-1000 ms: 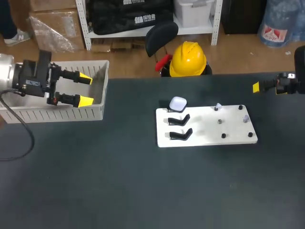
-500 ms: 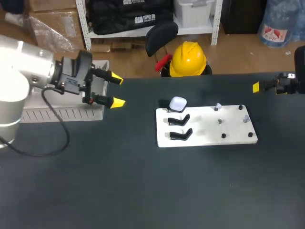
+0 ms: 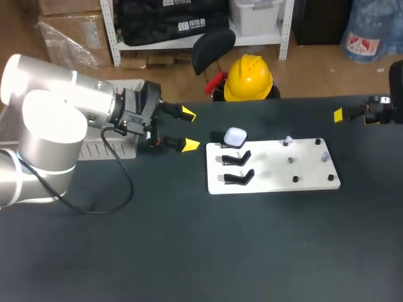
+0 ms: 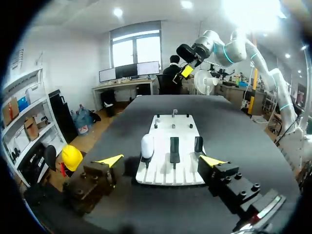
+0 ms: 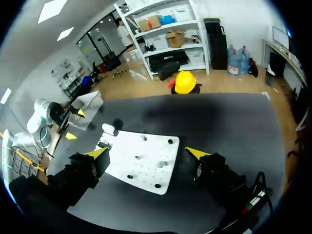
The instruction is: Pick up each earbud case from the left stands, insert the matching earbuds, close the lid, and place the case in the box.
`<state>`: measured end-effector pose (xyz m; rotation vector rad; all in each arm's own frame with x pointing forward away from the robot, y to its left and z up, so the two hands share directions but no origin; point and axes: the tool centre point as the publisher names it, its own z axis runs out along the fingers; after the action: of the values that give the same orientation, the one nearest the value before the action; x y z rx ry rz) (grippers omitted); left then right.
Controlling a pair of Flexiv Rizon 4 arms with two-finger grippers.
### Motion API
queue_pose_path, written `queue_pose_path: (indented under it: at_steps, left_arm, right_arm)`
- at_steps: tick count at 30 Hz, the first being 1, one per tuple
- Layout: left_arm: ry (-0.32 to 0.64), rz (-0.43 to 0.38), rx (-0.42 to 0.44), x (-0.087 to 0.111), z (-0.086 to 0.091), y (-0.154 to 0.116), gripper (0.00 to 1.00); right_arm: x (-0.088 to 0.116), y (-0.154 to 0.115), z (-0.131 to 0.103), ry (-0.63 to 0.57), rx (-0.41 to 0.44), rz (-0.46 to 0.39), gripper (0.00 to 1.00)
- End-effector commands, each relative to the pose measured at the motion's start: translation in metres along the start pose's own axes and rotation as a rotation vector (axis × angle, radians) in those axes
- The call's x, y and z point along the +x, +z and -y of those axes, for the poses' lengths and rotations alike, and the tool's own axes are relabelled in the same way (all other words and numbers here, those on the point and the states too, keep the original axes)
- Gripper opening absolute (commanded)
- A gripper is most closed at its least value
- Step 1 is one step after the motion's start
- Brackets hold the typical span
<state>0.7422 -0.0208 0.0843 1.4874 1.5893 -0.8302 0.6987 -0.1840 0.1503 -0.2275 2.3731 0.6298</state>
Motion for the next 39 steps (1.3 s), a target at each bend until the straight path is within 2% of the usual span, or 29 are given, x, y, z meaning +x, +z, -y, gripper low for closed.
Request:
queue_pose_path:
  at_steps: [1, 14, 15, 17, 23, 28, 39]
  left_arm:
    - [0.002, 0.0, 0.007, 0.001, -0.007, 0.013, 1.0]
    - [0.002, 0.0, 0.007, 0.001, -0.007, 0.013, 1.0]
    - [0.016, 0.006, 0.043, 0.002, -0.009, 0.015, 1.0]
    - [0.016, 0.014, 0.05, 0.003, -0.012, 0.018, 1.0]
    - [0.059, 0.019, 0.117, 0.001, -0.016, 0.028, 1.0]
    - [0.044, 0.031, 0.157, 0.004, -0.024, 0.04, 1.0]
    - [0.02, 0.058, 0.163, 0.006, -0.033, 0.069, 1.0]
  right_arm:
    - [0.0, 0.001, 0.001, -0.001, -0.003, 0.0, 1.0]
    - [0.0, 0.001, 0.001, -0.001, -0.003, 0.0, 1.0]
    - [0.0, 0.001, 0.001, -0.001, -0.003, 0.0, 1.0]
    - [0.0, 0.001, 0.001, -0.001, -0.003, 0.0, 1.0]
    - [0.0, 0.001, 0.001, -0.001, -0.003, 0.0, 1.0]
    - [0.0, 0.001, 0.001, -0.001, -0.003, 0.0, 1.0]
    - [0.0, 0.001, 0.001, -0.001, -0.003, 0.0, 1.0]
